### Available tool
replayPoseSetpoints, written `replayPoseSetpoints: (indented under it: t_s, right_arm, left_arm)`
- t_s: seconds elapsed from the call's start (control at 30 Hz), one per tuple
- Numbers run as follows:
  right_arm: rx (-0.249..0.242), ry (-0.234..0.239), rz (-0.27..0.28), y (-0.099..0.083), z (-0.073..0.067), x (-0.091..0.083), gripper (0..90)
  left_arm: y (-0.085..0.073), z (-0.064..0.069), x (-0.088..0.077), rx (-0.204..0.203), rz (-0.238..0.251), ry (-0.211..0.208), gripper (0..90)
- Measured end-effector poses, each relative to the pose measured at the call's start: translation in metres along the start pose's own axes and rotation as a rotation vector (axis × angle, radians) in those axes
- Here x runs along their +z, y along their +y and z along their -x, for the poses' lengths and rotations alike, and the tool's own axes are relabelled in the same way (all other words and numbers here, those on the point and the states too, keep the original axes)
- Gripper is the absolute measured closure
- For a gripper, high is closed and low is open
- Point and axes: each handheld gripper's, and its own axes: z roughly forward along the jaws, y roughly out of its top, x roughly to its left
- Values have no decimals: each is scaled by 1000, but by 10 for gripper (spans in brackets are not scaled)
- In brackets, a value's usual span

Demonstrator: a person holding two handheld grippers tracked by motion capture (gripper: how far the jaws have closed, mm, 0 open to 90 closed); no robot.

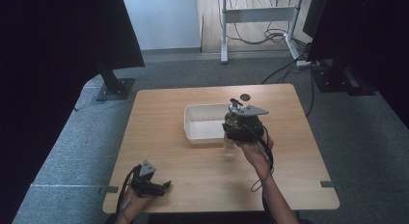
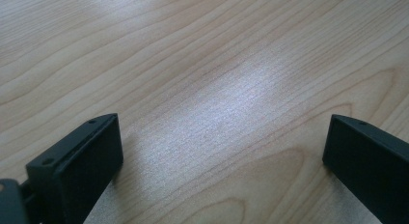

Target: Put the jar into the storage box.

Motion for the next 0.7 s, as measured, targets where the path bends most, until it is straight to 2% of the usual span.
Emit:
replayPoseSetpoints:
  t_s: [0.7]
  right_arm:
    - [-9, 6, 3, 29, -4, 47, 341]
  left_arm:
    - [0, 0, 0, 1, 0, -2, 1]
